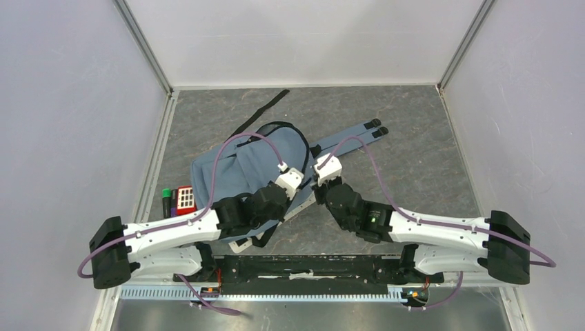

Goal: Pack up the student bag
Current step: Zip the student bag at the center of the board.

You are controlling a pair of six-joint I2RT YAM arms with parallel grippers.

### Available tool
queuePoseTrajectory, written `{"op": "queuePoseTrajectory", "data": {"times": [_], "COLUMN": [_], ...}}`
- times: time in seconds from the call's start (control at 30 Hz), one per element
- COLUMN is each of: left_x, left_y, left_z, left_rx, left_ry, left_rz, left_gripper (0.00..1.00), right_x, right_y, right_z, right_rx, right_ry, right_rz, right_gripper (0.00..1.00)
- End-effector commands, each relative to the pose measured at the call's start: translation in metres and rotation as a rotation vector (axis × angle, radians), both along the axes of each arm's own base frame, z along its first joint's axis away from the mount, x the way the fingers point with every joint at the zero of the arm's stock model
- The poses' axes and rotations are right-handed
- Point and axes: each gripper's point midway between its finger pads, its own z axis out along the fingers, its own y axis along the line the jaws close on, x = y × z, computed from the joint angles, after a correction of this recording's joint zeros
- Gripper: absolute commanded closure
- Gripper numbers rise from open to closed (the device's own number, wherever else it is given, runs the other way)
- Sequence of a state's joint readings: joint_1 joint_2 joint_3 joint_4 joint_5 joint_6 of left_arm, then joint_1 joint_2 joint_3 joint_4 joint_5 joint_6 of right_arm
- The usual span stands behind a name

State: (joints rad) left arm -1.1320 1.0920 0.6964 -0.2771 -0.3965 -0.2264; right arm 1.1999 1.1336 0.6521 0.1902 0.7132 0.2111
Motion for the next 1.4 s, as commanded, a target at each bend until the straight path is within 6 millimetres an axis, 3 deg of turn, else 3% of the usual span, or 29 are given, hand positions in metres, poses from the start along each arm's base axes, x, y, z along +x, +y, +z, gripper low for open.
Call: {"op": "queuePoseTrajectory", "data": {"times": [0.0,0.2,0.33,0.37,0.43,0.53,0.7,0.77,0.87,1.0,1.1,1.17,1.27,1.37], "left_x": [-0.009,-0.014,-0.014,-0.014,-0.015,-0.016,-0.018,-0.020,-0.026,-0.022,-0.013,-0.006,0.013,0.041], "left_y": [0.028,0.031,0.030,0.029,0.027,0.026,0.030,0.030,0.026,0.021,0.013,0.002,-0.007,0.000], "left_z": [-0.017,-0.016,-0.011,-0.009,-0.006,0.004,0.025,0.035,0.040,0.046,0.063,0.077,0.078,0.070], "left_rx": [0.042,0.007,-0.026,-0.041,-0.072,-0.136,-0.245,-0.292,-0.310,-0.285,-0.292,-0.309,-0.275,-0.228], "left_ry": [0.044,0.055,0.055,0.055,0.057,0.053,0.035,0.039,0.072,0.117,0.113,0.106,0.093,0.080], "left_rz": [0.086,0.093,0.106,0.110,0.114,0.124,0.142,0.141,0.125,0.185,0.217,0.221,0.258,0.362], "left_gripper": [0.96,0.95,0.94,0.90,0.76,0.53,0.38,0.28,0.17,0.16,0.11,0.10,0.08,0.09], "right_x": [0.045,0.054,0.039,0.033,0.014,-0.006,-0.029,-0.029,-0.018,-0.003,0.019,0.026,0.034,0.040], "right_y": [-0.043,-0.024,0.002,0.009,0.026,0.026,0.017,0.012,0.001,-0.008,-0.038,-0.046,-0.053,-0.057], "right_z": [0.065,0.078,0.075,0.071,0.058,0.031,0.008,0.005,-0.003,-0.010,-0.021,-0.023,-0.023,-0.022], "right_rx": [0.016,0.059,0.109,0.128,0.139,0.148,0.177,0.187,0.212,0.250,0.261,0.288,0.317,0.324], "right_ry": [-0.143,-0.165,-0.158,-0.155,-0.135,-0.103,-0.085,-0.072,0.007,0.087,0.155,0.163,0.168,0.176], "right_rz": [-0.283,-0.184,0.007,0.072,0.231,0.324,0.407,0.390,0.257,0.106,-0.145,-0.197,-0.228,-0.238], "right_gripper": [1.00,1.00,1.00,0.98,0.83,0.59,0.29,0.21,0.16,0.17,0.22,0.24,0.21,0.17]}}
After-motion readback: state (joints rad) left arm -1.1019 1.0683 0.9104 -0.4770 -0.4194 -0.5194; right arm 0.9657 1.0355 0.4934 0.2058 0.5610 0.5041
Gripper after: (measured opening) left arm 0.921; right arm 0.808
